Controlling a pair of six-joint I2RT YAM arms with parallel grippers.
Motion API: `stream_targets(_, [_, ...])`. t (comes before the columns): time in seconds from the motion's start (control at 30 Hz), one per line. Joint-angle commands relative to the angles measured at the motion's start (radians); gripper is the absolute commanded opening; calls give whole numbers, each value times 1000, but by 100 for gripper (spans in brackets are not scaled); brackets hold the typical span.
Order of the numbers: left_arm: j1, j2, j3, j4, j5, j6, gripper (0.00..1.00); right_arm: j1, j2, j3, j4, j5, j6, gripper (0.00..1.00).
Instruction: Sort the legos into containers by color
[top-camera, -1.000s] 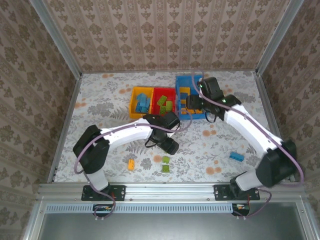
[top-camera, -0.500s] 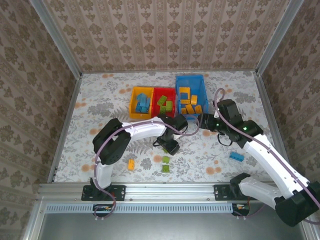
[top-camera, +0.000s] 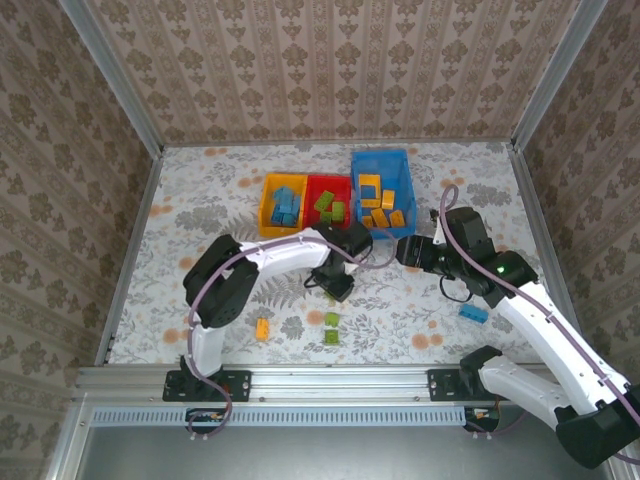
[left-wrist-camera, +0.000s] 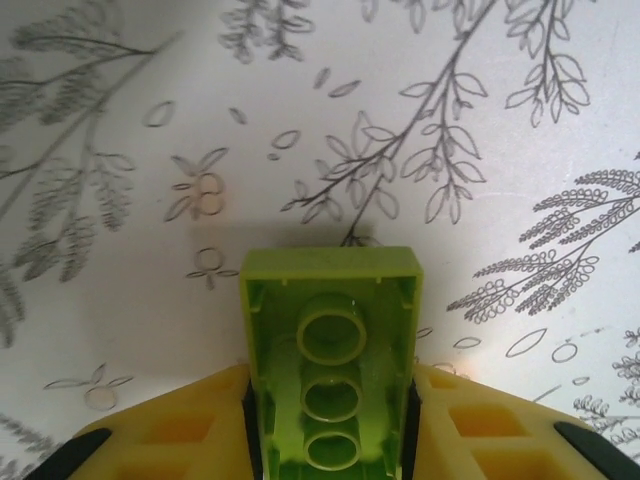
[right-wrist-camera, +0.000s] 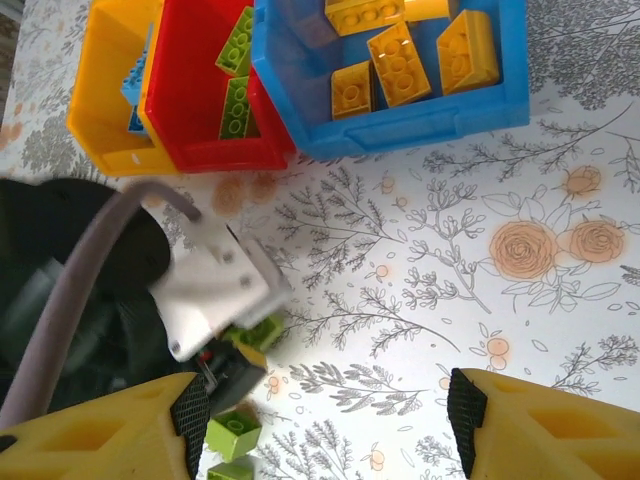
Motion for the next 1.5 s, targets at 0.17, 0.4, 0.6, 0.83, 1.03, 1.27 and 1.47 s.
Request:
stream_targets(0.17, [189, -70, 307, -155, -48, -46, 34, 9, -7, 31, 139, -117, -4, 67])
stream_targets(0.4, [270, 112, 591, -230, -107, -72, 34, 12, 57, 37, 221, -145, 27, 67])
stream_targets(0.6, [288, 334, 853, -340, -152, -99, 35, 12, 52, 40, 193, -122, 30, 67])
stream_targets(0.83, [297, 411, 868, -343, -164, -137, 34, 12, 35, 34, 168, -113, 29, 67])
stream_targets(1.03, [283, 410, 850, -333, -164, -140, 53, 12, 34, 28, 158, -119, 27, 67])
stream_targets(1.27, [237, 308, 851, -327, -205, -154, 64, 12, 39, 63, 84, -61, 1, 68])
stream_targets(1.47, [154, 67, 618, -137, -186, -97, 71, -9, 31, 163, -167, 233, 50, 68])
